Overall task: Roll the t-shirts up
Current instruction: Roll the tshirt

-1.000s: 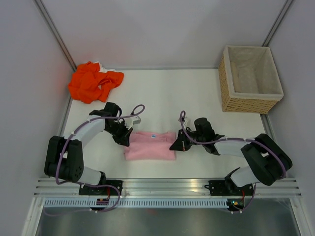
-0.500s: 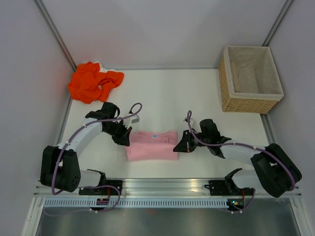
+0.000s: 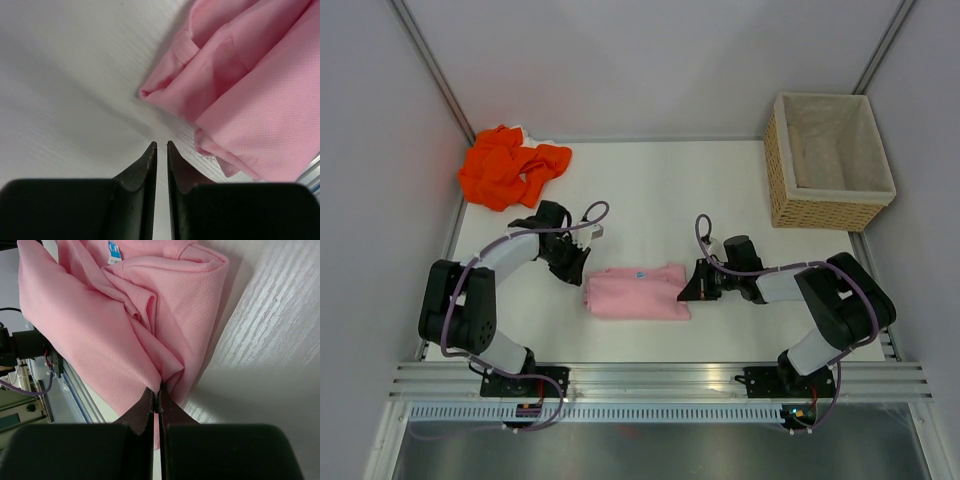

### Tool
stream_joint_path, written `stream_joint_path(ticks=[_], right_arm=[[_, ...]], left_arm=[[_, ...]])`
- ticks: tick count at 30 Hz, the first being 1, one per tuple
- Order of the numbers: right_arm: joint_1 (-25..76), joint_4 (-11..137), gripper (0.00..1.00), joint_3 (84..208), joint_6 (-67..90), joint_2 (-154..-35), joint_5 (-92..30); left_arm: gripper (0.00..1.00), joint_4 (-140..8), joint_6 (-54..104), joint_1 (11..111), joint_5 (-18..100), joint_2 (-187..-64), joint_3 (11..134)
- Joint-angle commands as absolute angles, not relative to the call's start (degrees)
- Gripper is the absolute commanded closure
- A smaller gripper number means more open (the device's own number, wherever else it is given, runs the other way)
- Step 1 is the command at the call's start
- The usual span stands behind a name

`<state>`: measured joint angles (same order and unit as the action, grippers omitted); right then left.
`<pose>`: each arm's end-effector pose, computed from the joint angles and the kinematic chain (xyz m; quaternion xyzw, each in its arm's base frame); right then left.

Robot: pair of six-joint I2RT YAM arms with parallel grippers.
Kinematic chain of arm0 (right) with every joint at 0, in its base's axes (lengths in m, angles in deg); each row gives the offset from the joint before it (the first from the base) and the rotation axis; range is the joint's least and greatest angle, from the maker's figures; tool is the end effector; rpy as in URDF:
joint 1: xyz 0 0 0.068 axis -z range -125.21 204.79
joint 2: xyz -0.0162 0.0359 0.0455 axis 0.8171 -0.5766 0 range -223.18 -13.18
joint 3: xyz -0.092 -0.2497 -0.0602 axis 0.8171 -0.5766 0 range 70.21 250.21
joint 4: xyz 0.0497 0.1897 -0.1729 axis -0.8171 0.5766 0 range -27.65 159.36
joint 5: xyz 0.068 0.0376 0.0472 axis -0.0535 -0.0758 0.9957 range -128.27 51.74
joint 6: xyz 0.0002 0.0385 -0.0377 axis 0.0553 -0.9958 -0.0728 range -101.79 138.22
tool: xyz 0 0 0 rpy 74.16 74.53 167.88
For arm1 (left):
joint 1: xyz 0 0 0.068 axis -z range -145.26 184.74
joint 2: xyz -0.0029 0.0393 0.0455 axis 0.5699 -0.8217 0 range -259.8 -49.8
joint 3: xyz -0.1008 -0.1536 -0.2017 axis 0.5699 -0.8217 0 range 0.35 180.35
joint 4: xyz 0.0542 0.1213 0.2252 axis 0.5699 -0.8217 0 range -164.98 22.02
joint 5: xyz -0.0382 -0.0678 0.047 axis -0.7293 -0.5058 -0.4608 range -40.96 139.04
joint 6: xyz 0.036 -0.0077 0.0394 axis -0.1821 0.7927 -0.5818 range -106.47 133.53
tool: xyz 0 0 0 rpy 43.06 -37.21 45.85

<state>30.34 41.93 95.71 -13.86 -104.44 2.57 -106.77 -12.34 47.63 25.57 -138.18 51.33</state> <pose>0.2198 0.1255 0.1069 -0.0747 0.8738 0.4528 0.1608 0.2591 -0.0738 0.1727 0.3456 0.9088 -0.1872 0.1398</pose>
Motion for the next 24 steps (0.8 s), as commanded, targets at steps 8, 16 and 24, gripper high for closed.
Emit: stream_joint_path(ticks=[8,16,24], right_arm=[[29.31,53.74,0.91,102.91,-9.47,-101.60,-2.40],[28.95,54.80,0.85,102.47,-10.96,-98.78,-4.78],[28.86,52.86,0.85,101.76,-11.32,-99.14,-3.46]], left_arm=[[0.65,-104.46,-16.15,51.87,40.83,-120.57,53.78],[0.27,-109.56,-26.89,80.07,53.43,-107.47,44.13],[0.16,-98.58,-30.06,91.24,58.62,-109.65,34.81]])
